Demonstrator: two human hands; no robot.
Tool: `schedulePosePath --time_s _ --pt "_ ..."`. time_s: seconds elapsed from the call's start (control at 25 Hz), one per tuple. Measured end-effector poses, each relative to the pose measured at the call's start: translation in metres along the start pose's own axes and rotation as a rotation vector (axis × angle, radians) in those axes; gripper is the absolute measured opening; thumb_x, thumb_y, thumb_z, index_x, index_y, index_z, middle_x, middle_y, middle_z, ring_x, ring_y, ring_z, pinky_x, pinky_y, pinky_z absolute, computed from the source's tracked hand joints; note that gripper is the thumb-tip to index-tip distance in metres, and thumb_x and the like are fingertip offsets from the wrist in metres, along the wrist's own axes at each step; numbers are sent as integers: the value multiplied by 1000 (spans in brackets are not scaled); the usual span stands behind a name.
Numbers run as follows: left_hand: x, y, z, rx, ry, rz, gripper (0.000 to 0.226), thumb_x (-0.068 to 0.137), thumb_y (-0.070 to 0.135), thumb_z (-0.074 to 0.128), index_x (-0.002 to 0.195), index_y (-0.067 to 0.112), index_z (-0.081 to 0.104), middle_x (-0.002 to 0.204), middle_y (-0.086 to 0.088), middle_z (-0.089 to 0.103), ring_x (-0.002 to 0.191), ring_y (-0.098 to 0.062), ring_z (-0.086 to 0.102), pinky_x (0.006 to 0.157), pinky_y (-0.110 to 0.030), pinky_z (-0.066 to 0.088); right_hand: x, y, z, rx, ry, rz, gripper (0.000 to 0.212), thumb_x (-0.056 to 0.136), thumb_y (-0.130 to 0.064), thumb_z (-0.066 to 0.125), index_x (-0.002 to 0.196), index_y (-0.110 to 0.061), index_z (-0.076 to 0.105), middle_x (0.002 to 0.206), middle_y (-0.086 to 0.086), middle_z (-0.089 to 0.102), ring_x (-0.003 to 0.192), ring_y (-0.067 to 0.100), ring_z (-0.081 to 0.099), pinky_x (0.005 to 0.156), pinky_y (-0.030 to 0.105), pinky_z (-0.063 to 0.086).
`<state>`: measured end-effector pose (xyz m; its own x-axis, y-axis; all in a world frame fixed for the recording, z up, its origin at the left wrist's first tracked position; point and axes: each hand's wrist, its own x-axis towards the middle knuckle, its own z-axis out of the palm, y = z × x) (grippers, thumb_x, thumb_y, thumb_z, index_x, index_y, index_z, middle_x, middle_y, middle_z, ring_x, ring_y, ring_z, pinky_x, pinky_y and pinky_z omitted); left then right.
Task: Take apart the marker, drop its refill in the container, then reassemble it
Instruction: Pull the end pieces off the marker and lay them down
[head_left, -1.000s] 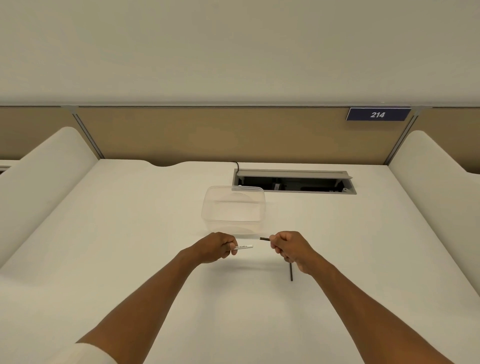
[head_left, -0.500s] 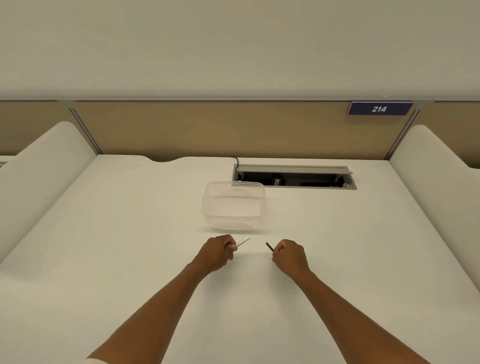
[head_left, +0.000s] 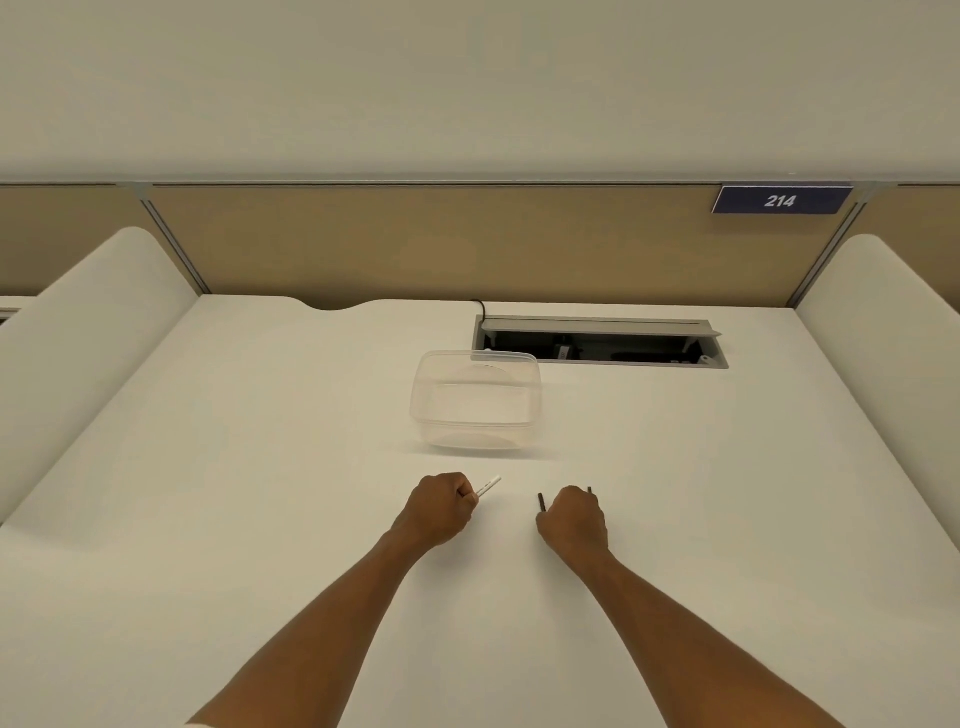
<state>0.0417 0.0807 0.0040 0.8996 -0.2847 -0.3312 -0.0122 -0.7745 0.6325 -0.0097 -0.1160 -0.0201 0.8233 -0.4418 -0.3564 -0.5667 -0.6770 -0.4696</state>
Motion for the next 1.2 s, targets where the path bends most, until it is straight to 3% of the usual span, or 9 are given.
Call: schedulePosePath --time_s 0.2,0.48,0.6,0.72,0.84,0.96,1.08,1.2 --pt "-2 -5 7 5 -19 -7 15 86 21 50 78 15 62 70 1 72 61 -17 71 66 -37 60 -1 0 1 -54 -17 -37 12 85 -18 57 92 -9 61 99 9 68 97 30 66 68 28 44" --pt "-3 0 11 -31 -42 -12 17 87 19 50 79 11 62 71 -2 73 59 -19 72 62 -34 60 -1 4 -3 -118 -39 -79 19 86 -28 59 90 -10 61 96 8 69 94 29 66 68 28 46" --pt "-3 0 10 -39 -35 -13 17 88 19 50 80 9 62 70 -2 74 59 -19 72 64 -37 61 0 5 -8 -83 -1 -76 10 86 -20 52 80 -12 55 97 11 68 94 32 65 69 29 45" --pt "-2 1 8 -52 -24 -18 16 87 18 51 80 9 62 70 -2 73 60 -20 72 63 -38 60 2 8 -15 7 63 -78 10 83 -14 47 79 -11 55 88 7 66 82 30 64 68 33 52" --pt "-2 6 5 -41 -19 -16 16 87 20 53 80 9 62 70 -2 73 58 -17 72 56 -31 57 4 8 -19 130 81 -214 13 81 -13 49 87 -20 58 80 -2 65 75 23 61 70 35 54" --pt "-2 16 4 -7 1 17 17 88 23 54 78 12 63 68 1 73 54 -12 70 56 -25 56 1 2 -12 140 63 -475 33 83 -11 55 106 -33 63 90 -12 65 78 8 58 74 26 46" --pt "-4 25 6 -57 0 45 20 89 25 59 78 10 65 68 0 74 53 -11 70 52 -21 51 -7 -8 1 98 -7 -639 45 85 -8 58 124 -30 63 100 -10 64 73 -3 48 77 16 39" --pt "-7 30 6 -112 -4 88 27 91 30 61 78 7 66 68 -1 75 55 -12 71 50 -18 51 -8 -13 8 87 -9 -671 42 85 -9 58 122 -27 64 104 -8 64 75 2 47 77 18 40"
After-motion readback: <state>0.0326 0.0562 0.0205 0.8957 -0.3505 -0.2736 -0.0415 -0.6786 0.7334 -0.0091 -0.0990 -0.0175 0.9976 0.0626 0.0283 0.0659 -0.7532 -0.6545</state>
